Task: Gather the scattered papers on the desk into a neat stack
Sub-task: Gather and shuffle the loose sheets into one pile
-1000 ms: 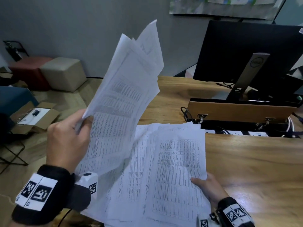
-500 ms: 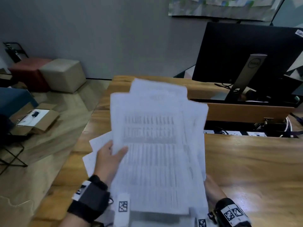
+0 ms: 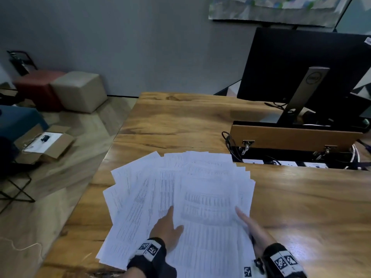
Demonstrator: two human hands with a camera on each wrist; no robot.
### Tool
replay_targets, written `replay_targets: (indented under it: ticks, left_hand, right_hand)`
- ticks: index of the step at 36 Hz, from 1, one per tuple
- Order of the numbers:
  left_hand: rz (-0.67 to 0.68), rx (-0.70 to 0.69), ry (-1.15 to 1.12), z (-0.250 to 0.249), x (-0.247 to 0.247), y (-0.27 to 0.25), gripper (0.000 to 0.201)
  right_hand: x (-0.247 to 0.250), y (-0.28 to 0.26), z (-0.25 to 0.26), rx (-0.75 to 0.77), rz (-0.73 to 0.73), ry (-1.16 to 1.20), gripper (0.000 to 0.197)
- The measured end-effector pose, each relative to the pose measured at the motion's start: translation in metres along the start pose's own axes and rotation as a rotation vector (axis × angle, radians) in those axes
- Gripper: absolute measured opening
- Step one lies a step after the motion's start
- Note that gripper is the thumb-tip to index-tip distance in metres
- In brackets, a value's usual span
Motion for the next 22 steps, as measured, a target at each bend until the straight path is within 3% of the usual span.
replay_targets:
  ticks: [3, 6, 8, 11, 15, 19, 22]
  left_hand:
    - [-0.015, -0.005, 0.094, 0.003, 0.002, 0.004, 0.060]
    - [-0.289, 0.149, 0.198, 0.010, 0.014, 0.006, 0.060]
    - [-0.368, 0.292, 0.203, 0.015, 0.020, 0.008, 0.079]
    - [-0.336, 0.459, 0.176, 0.020, 0.021, 0.013, 0.116]
    - [-0.351, 0.550, 0.170, 0.018, 0.022, 0.016, 0.134]
    - [-0.320, 0.545, 0.044, 0.017, 0.030, 0.020, 0.130]
    - [-0.313, 0.456, -0.097, 0.017, 0.032, 0.020, 0.099]
  right_hand:
    - [0.001, 0.004, 0.002, -0.019, -0.038, -0.197, 0.041]
    - [0.004, 0.001, 0.006, 0.000, -0.050, -0.250, 0.039]
    - [0.008, -0.005, 0.009, 0.032, -0.055, -0.243, 0.034]
    - [0.013, -0.016, 0.014, 0.079, -0.055, -0.237, 0.028]
    - [0.021, -0.027, 0.020, 0.115, -0.068, -0.226, 0.028]
    - [0.032, -0.033, 0.021, 0.126, -0.111, -0.227, 0.031]
    - [0.037, -0.036, 0.021, 0.145, -0.126, -0.222, 0.030]
Point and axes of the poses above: each hand's wrist, its own y-axis towards the middle knuckle, its own x-axis out of the back of the hand, z = x × y, the point moved 2 cm from there along y, towards the middle knuckle, and after that the axes turned 14 degrees about z, right-handed, at the moved point
